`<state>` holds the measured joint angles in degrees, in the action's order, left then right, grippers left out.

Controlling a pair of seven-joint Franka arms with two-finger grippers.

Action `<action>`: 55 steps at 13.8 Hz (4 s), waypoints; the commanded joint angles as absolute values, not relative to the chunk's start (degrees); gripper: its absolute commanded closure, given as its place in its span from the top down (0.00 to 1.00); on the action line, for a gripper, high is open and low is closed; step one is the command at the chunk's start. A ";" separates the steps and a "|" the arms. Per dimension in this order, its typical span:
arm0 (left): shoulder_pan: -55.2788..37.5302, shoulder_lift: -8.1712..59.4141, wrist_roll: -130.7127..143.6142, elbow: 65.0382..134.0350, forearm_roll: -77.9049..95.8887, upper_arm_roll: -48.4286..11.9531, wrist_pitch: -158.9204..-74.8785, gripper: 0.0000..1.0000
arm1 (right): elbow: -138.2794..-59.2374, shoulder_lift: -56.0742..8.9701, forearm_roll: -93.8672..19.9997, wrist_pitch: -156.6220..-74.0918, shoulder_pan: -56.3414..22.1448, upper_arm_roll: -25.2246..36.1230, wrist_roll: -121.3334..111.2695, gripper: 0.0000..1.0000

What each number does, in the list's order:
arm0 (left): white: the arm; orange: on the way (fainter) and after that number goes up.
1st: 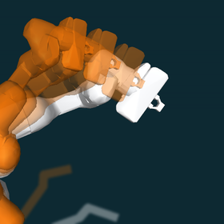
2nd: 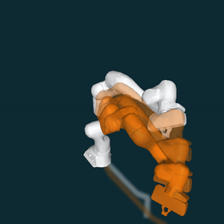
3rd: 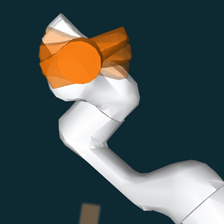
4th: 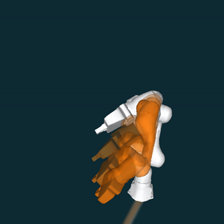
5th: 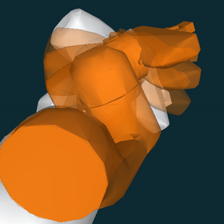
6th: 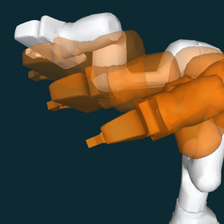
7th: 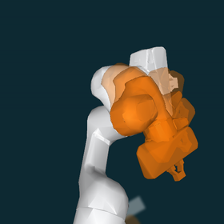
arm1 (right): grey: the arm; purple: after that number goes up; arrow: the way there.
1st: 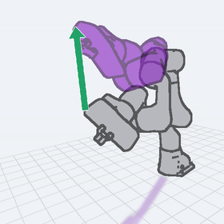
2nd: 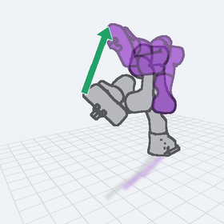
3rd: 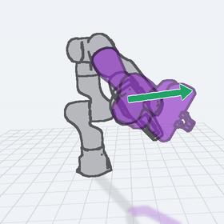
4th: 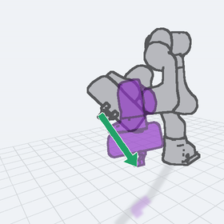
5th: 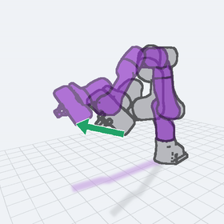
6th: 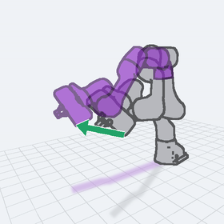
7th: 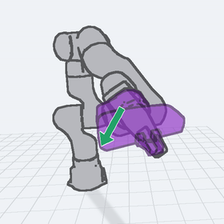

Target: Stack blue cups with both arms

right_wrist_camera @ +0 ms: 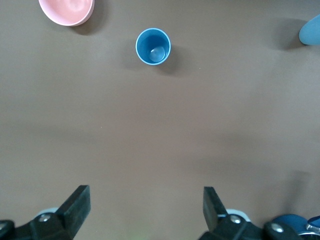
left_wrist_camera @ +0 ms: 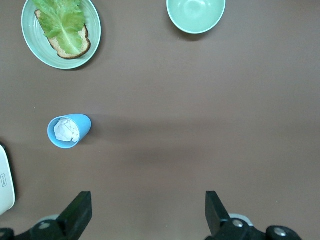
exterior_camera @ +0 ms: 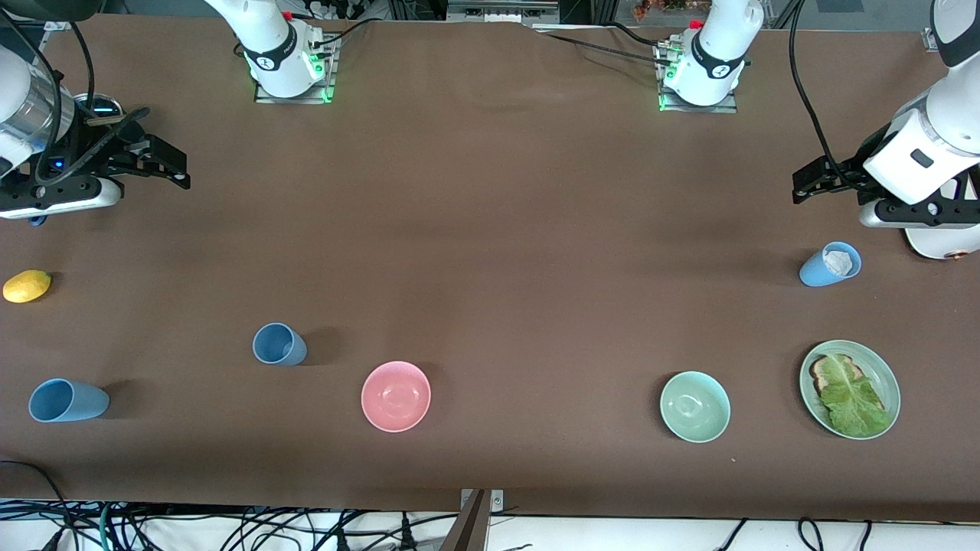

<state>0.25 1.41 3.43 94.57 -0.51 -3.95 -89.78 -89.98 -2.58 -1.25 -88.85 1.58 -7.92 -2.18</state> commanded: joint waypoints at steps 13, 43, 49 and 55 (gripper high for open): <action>20.02 11.41 -23.53 92.90 -2.02 -3.96 -96.65 1.00 | -90.27 -10.08 -0.79 -95.43 0.62 -8.44 -1.32 1.00; 29.09 27.51 -29.44 107.14 -2.02 -4.04 -117.16 0.00 | -75.06 -45.00 2.90 -117.95 0.53 -6.24 -6.42 0.85; 27.60 24.70 -27.69 96.53 -1.84 -10.61 -104.53 0.00 | -74.97 -45.35 2.81 -117.69 0.18 -6.42 -3.96 0.55; 27.51 23.12 -8.39 95.54 -1.85 -25.55 -102.31 0.00 | -74.88 -45.18 2.81 -117.16 0.09 -6.68 -2.55 0.26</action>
<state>27.42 23.82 -14.62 95.78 -1.12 -21.65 -104.20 -74.73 -45.49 2.75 -117.28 -0.15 -6.06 -4.16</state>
